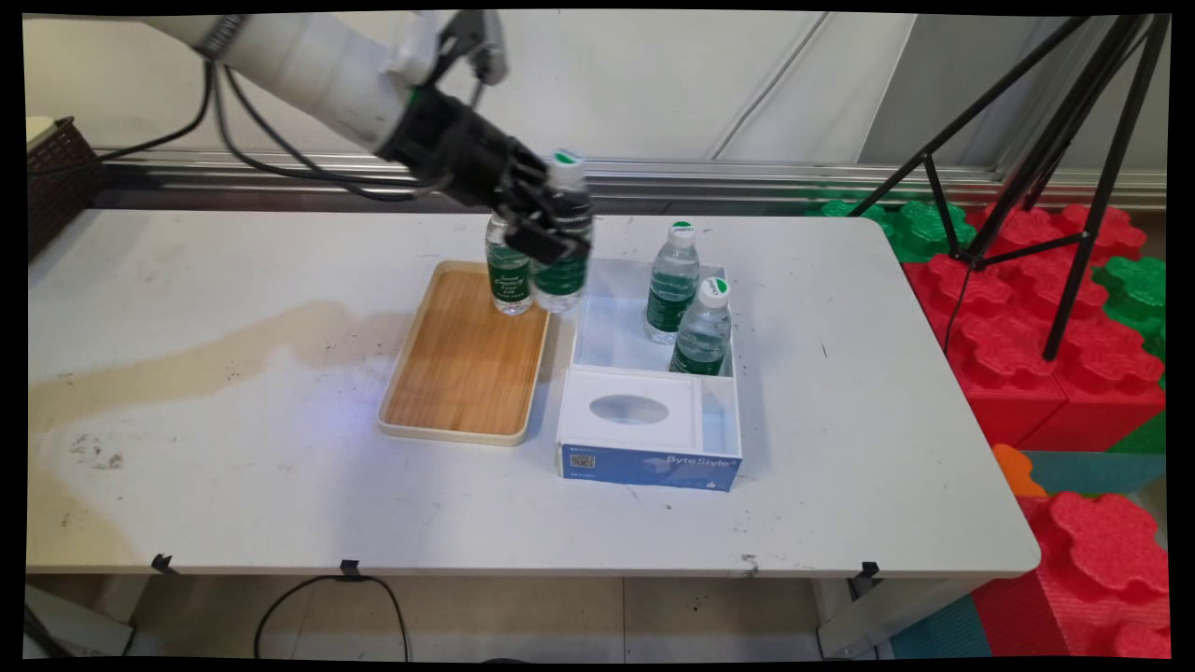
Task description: Place the picked object on the tray
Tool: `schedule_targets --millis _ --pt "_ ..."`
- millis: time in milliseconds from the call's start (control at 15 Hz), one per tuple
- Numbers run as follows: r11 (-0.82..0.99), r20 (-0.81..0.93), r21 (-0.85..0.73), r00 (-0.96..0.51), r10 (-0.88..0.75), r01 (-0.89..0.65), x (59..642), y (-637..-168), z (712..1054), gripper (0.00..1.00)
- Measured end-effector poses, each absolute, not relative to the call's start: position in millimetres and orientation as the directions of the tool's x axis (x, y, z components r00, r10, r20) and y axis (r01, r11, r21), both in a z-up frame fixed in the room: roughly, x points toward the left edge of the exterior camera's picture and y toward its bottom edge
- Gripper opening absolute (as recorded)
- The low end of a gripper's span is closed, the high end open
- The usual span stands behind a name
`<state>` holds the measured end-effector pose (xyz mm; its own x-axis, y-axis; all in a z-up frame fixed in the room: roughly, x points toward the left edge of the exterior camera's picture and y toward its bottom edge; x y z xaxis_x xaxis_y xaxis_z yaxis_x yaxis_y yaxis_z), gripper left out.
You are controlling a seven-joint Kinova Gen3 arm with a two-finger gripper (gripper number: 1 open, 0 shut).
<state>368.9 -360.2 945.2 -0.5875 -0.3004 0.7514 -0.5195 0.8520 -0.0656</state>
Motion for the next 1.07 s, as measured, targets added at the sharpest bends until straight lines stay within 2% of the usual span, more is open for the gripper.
schedule_targets --millis 467,1067 --pt "0.877 0.734 -0.034 -0.608 -0.303 -0.479 425 -348 930 0.0" --pt "0.886 0.745 -0.046 -0.607 -0.277 -0.461 455 -358 868 0.0"
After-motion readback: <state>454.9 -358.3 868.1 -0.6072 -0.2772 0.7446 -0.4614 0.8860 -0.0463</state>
